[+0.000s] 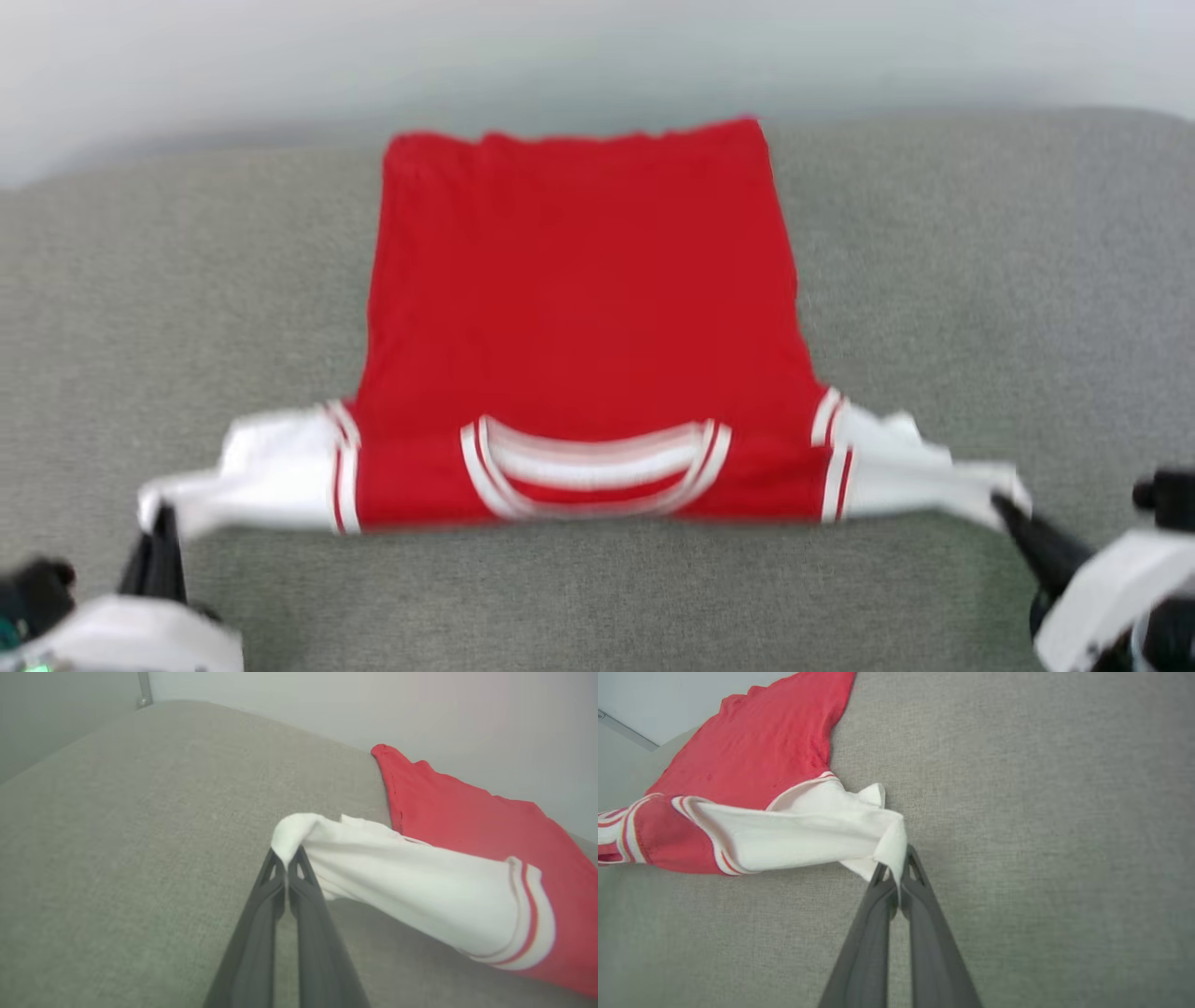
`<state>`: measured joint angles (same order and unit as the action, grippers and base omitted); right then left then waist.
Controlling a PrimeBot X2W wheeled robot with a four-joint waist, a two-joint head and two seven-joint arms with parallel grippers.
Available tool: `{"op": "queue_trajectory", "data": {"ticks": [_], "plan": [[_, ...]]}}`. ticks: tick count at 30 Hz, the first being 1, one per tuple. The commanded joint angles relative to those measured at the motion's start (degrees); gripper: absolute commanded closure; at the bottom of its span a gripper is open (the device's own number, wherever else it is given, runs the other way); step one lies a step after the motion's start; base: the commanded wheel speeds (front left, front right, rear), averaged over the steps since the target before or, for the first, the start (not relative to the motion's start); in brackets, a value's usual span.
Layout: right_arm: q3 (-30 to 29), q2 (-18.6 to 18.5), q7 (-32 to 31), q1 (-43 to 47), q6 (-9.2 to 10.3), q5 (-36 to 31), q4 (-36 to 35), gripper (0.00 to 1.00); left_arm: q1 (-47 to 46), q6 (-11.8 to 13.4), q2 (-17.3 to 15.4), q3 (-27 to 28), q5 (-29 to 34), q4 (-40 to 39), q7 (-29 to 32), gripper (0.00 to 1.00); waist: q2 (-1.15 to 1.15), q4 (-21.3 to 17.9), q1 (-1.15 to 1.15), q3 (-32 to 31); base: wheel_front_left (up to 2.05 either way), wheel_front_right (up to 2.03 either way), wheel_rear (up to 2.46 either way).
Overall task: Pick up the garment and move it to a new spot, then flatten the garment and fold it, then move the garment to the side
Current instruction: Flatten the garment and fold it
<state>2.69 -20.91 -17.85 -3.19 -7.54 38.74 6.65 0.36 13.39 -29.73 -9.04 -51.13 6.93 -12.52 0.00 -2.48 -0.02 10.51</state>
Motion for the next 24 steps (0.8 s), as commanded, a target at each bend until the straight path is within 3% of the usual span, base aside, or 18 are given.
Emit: {"op": "queue_trajectory", "data": {"ticks": [1,7,11,12,19,24], "plan": [[-1.6,1.1,-1.0,2.9,0.09,-0.9,-1.1,1.0,2.3,0.4,0.4,-0.1,-0.5,0.3,0.6,1.0,0.0,0.6,0.02,-2.5,0.0,0.0,0.0],[-7.8,8.6,-5.8,15.7,0.09,-6.9,-5.8,1.0,11.2,1.0,2.2,-2.8,-1.5,2.7,2.5,1.0,0.0,0.6,0.02,-6.7,0.0,0.0,0.0],[-8.7,10.9,-6.9,19.1,0.09,-9.8,-6.4,1.0,13.5,1.2,2.5,-4.2,-1.4,3.3,3.0,1.0,0.0,0.9,0.02,-7.5,0.0,0.0,0.0],[-8.4,12.5,-7.4,20.6,0.08,-11.4,-6.9,0.0,14.4,1.4,3.1,-4.9,-1.0,3.1,3.0,1.0,0.0,1.3,0.02,-7.7,0.0,0.0,0.0],[-8.6,11.3,-7.8,13.8,0.07,-12.1,-10.7,0.0,12.3,2.1,2.5,-6.2,0.7,1.0,3.3,1.0,0.0,2.4,0.02,-6.4,0.0,0.0,0.0],[-11.1,9.7,-8.3,0.5,0.07,-14.0,-7.4,0.0,10.0,2.8,1.9,-7.1,2.4,-1.9,3.6,1.0,0.0,4.1,0.02,-3.1,0.0,0.0,0.0]]}}
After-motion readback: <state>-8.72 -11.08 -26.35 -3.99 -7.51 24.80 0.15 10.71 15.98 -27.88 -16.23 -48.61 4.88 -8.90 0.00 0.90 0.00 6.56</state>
